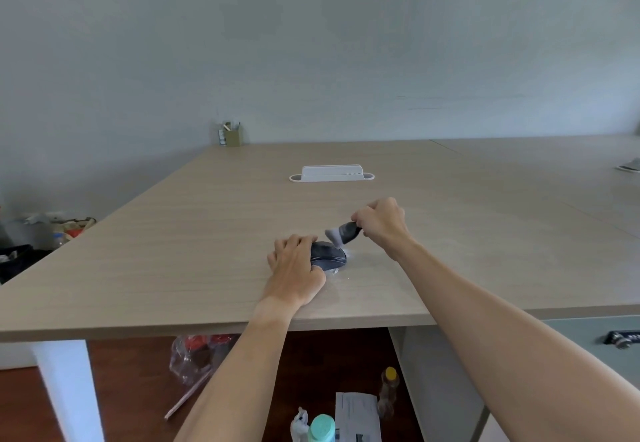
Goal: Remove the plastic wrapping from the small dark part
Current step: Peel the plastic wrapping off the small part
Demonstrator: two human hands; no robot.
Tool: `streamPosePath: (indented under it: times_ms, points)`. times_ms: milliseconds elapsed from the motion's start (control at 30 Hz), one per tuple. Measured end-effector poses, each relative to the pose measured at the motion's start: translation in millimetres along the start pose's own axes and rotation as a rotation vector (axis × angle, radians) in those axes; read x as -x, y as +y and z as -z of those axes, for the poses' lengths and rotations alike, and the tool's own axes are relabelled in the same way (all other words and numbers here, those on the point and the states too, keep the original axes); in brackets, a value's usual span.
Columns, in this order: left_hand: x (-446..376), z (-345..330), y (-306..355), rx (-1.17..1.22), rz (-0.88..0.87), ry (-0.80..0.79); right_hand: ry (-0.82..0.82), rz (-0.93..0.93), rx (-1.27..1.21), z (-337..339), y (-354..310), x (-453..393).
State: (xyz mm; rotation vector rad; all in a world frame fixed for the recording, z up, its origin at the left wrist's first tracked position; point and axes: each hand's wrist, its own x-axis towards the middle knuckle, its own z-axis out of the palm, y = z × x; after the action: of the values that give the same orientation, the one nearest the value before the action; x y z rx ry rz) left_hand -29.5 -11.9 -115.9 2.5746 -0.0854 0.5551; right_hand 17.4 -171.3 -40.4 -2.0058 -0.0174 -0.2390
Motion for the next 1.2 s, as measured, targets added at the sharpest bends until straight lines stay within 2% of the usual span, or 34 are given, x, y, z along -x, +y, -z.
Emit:
streamPosePath:
  times_ms: [133,300,400,500,600,700,867,967,1067,1200]
  points:
    - [-1.6,-1.2,-0.1,-0.008,0.016,-0.018,-0.156,-0.025,0.001,-0.8,3.0,3.2]
    - [0.3,-0.7,0.0,0.015,0.023,-0.031,0.002,0.010,0.094,0.6,5.7,3.1]
    - [1.1,-0.2,-0.3,0.007,0.021,-0.009,-0.058,0.010,-0.018,1.8,3.2,3.9]
    - [0.5,0.5,0.8,-0.023,0.019,0.003,-0.107,0.016,0.024,-2.6,6.3,6.6]
    - [0.3,0.9,1.8,-0.024,0.028,0.003,-0.035,0.029,0.105,-1.7,5.8,9.7]
    - [1.1,1.2,1.5,-0.015,0.031,-0.001,0.015,0.038,0.060,1.0,3.1,8.7]
    - [1.7,2.0,2.4,-0.033,0.024,0.023,-0.077,-0.009,0.047,-3.1,3.4,8.9]
    - [2.6,2.9,4.1,-0.024,0.027,0.018,-0.019,0.038,0.125,1.2,4.3,10.0]
    - [3.4,2.3,2.6,-0.009,0.013,0.025,0.032,0.006,0.070,5.0,6.5,9.9]
    - [2.9,-1.1,1.6,0.021,0.026,0.048,-0.035,-0.044,0.001,1.5,8.3,8.4]
